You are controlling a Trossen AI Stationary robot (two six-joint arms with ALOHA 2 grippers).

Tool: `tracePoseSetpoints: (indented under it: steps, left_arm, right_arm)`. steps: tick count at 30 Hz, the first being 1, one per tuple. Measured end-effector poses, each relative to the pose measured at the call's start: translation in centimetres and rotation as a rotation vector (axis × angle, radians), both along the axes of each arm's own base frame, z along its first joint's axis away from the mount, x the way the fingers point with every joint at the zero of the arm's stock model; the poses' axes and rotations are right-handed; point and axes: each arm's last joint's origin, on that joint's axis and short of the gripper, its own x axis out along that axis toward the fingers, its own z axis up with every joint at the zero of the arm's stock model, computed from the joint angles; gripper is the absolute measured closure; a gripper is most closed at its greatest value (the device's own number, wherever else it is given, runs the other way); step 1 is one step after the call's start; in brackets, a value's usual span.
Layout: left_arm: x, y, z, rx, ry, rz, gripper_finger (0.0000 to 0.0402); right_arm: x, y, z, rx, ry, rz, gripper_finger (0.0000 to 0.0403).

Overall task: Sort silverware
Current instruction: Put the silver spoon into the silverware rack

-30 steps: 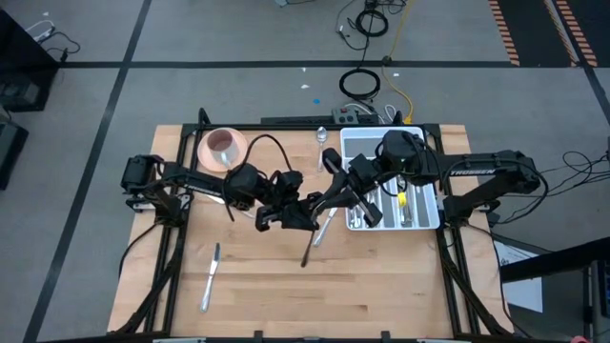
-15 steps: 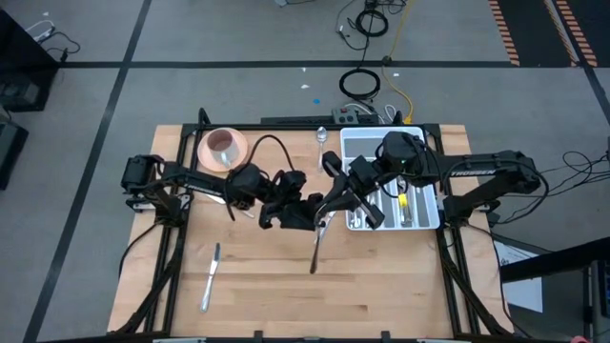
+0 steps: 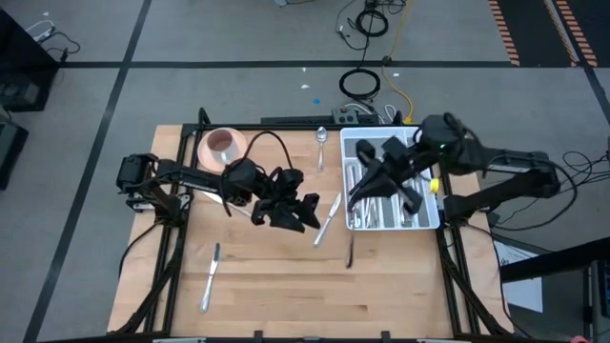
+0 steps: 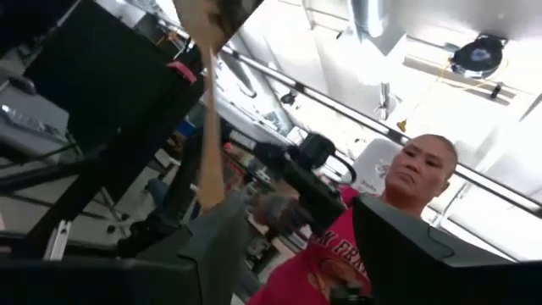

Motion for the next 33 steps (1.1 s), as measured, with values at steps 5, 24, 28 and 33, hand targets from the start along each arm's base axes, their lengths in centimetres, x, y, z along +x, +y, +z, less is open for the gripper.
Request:
tracePoseSetpoints:
  steps: [5,24,28,33]
  left_arm:
    - [0.2,0.3,-0.4,0.007,0.042,-0.001,0.0182]
    - [0.5,0.4,-1.2,0.012,0.138,-0.008,0.0182]
    - [0.6,0.4,-1.2,0.013,0.149,-0.012,0.0182]
    - [0.6,0.4,-1.2,0.013,0.148,-0.012,0.0182]
  right_arm:
    - [-2.9,-2.3,-0.1,0.050,0.136,-0.105,0.0403]
    - [-7.0,-11.0,-5.6,0.077,0.617,-0.376,0.0403]
    - [-8.2,-13.3,-6.8,0.074,0.679,-0.438,0.0403]
    - [-10.1,-15.8,-7.9,0.099,0.721,-0.483,0.0403]
